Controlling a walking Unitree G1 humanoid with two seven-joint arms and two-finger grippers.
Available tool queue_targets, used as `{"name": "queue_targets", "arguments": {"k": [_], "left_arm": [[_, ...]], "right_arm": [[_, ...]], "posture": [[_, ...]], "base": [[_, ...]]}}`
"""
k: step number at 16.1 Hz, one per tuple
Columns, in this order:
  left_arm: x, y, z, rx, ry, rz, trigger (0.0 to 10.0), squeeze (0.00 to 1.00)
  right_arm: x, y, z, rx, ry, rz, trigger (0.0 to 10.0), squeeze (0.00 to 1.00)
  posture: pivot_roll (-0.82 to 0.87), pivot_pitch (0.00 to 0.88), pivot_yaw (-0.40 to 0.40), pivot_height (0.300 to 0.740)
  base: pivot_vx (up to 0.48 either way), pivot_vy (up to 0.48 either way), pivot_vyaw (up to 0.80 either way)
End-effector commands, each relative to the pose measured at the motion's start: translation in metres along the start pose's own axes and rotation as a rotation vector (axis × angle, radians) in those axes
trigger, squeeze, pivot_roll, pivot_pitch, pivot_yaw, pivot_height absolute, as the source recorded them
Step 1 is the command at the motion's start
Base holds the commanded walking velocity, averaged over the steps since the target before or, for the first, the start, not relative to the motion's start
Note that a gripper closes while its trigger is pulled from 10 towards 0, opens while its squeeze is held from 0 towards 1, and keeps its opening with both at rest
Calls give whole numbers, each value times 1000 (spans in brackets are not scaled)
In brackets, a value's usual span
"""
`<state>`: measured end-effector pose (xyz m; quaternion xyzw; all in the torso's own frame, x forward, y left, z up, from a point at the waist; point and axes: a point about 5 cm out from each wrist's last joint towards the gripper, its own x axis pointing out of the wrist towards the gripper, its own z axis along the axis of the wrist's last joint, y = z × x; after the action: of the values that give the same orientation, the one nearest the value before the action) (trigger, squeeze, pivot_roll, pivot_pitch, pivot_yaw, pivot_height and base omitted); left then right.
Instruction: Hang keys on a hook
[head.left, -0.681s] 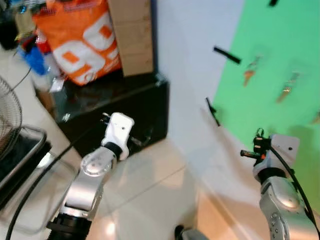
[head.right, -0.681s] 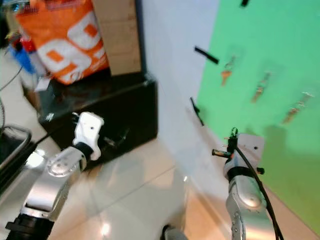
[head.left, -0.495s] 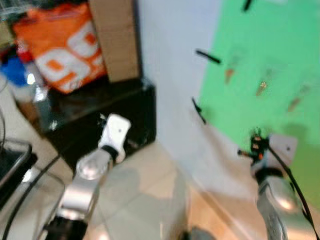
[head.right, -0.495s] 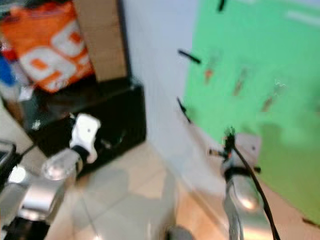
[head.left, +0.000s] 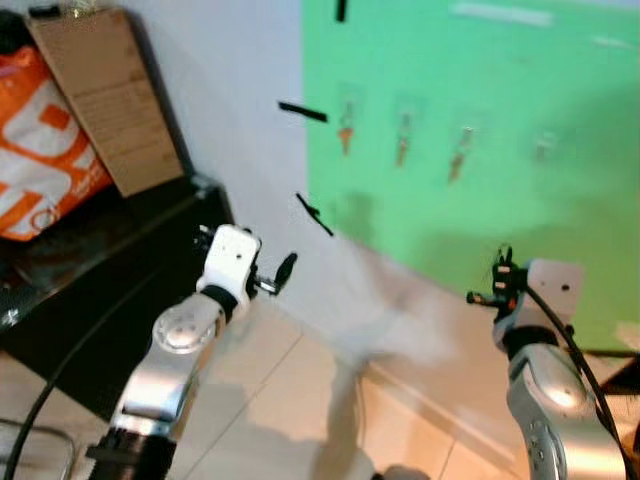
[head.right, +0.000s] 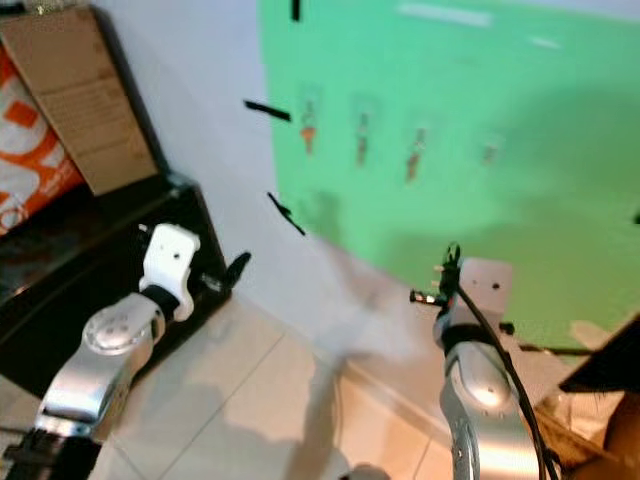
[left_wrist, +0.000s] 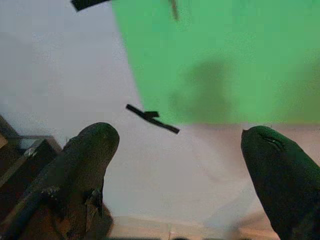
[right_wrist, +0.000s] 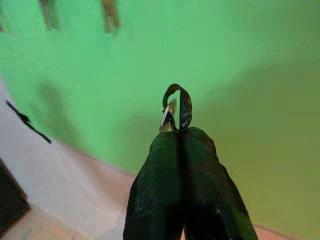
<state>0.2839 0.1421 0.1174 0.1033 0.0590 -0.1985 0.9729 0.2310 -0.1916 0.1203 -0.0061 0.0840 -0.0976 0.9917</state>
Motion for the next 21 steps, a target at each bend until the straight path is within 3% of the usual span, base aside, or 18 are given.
{"name": "queue_targets", "arguments": {"k": [1, 4, 15, 21], "left_arm": [[0, 5, 5, 22, -10, 16, 10000, 0], [-1, 6, 5, 26, -10, 25, 10000, 0], [3, 5, 14, 12, -60, 2, 10000, 0], [4, 5, 14, 9, -60, -10, 10000, 0]], "right_arm": [[2, 2, 2, 3, -15, 13, 10000, 0], [7, 7, 7, -25, -36, 55, 10000, 0], [15, 22, 37, 20, -174, 146, 10000, 0], [14, 29, 43, 5, -206, 201, 10000, 0]], "posture": [[-78, 0, 66, 740], [-62, 0, 55, 740], [-58, 0, 61, 740], [-52, 0, 54, 740]], "base": [[0, -274, 0], [0, -280, 0], [26, 0, 0], [316, 0, -770]]}}
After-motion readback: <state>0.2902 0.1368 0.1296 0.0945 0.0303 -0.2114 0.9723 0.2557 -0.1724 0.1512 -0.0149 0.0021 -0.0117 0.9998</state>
